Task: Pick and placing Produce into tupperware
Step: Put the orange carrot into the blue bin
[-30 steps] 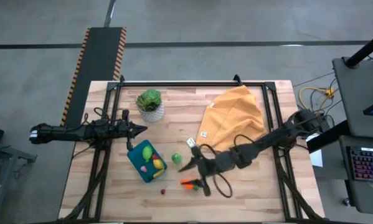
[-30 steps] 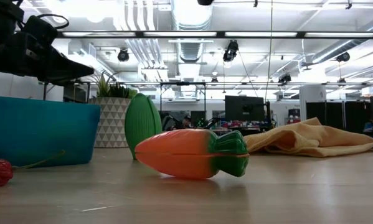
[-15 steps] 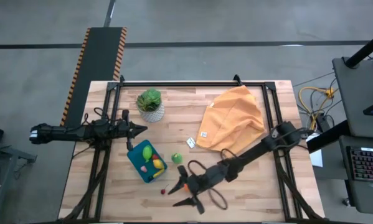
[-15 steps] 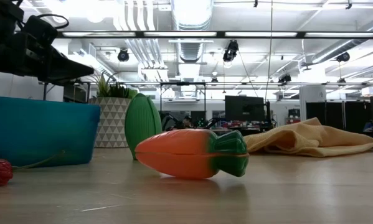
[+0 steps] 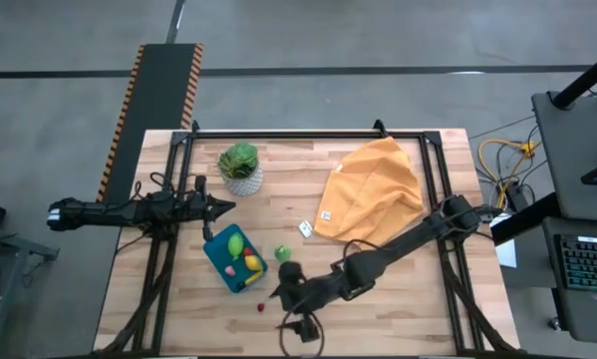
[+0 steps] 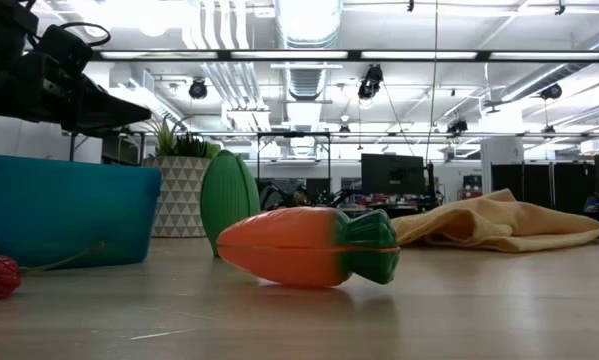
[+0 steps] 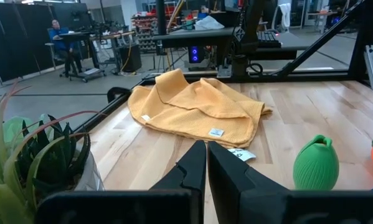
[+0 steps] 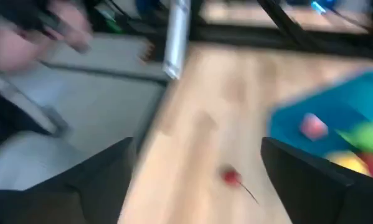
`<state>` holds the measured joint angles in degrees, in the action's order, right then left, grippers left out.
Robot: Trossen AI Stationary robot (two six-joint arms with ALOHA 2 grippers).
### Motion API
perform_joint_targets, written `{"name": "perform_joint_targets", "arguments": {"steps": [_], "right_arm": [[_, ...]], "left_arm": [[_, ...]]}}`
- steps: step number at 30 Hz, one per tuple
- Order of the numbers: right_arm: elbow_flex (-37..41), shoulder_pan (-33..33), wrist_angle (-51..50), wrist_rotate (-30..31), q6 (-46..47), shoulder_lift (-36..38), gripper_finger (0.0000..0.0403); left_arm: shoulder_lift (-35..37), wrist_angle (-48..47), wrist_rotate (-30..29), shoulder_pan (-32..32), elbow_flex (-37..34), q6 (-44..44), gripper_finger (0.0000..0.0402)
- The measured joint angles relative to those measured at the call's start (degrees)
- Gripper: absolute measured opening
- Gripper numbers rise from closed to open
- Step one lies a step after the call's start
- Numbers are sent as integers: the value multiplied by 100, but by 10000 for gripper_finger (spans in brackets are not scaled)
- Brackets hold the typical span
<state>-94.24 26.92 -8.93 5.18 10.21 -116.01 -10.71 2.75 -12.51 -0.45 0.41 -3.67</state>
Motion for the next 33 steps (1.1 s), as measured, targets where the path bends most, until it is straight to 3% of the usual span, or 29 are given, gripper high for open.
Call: {"name": "perform_joint_targets", "arguments": {"steps": [4,10,15,28,33], "right_arm": [[-384,-49,-1413,681,334,-4,352],[-468,-212,-2372,512,1427,-4,338],[-205,-258,-2433,145,1721,-4,332],[597,-359,-2104,380,1680,-5,337],[968,-361,-1364,343,1885,-4,339]], "left_arm": [[-3,2,2,0,0,0,0],[-3,2,2,0,0,0,0],[-3,4,2,0,0,0,0],[-3,6,2,0,2,0,0],[-3,6,2,0,2,0,0]]}}
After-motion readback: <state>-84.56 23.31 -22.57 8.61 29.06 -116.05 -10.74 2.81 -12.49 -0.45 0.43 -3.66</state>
